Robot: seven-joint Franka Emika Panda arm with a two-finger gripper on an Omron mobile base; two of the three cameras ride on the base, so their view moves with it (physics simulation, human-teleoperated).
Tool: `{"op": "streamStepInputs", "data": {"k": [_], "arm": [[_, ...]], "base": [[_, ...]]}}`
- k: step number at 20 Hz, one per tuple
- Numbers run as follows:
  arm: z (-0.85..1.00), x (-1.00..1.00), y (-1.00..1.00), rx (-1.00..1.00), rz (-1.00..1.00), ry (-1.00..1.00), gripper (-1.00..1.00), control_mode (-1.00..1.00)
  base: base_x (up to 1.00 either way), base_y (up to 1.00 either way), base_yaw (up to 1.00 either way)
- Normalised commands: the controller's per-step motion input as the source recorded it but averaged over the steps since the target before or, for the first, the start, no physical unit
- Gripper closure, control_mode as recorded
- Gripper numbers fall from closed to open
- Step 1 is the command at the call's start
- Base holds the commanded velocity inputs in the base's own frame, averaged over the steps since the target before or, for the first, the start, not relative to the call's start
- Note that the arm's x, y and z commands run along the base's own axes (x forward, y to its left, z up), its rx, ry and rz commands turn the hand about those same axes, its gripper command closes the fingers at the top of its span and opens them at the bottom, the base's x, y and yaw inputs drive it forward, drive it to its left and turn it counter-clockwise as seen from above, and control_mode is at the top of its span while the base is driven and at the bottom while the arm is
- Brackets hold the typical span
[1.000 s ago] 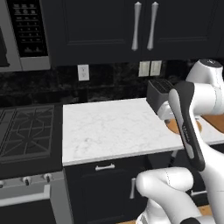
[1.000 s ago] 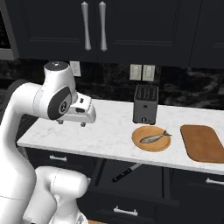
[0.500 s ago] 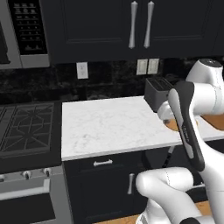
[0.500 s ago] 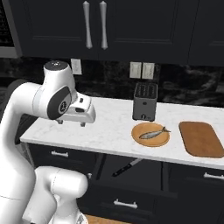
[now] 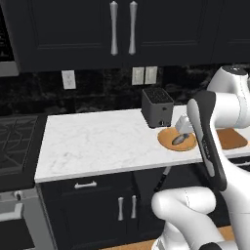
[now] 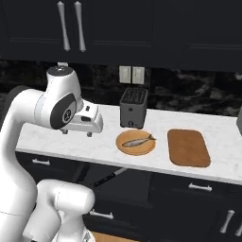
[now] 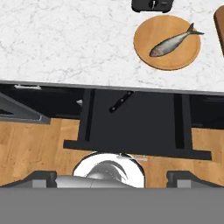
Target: Pick up the knife from the drawer and place it on the cutting board. Then place the meat from the plate to the cutting board.
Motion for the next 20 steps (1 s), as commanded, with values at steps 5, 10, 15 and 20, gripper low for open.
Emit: {"op": "streamStepInputs", "data": {"k": [5,10,15,20], "arm": [[0.00,0.00,0.00,0.00,0.00,0.00,-1.00,1.00],[0.00,0.00,0.00,0.00,0.00,0.00,-1.00,1.00],[0.00,0.00,0.00,0.00,0.00,0.00,-1.00,1.00],[0.00,0.00,0.00,0.00,0.00,0.00,-1.00,1.00]], "base": [[0.01,-0.79,0.21],[0.00,-0.69,0.31],[-0.02,-0.60,0.34],[-0.04,-0.54,0.40]]}}
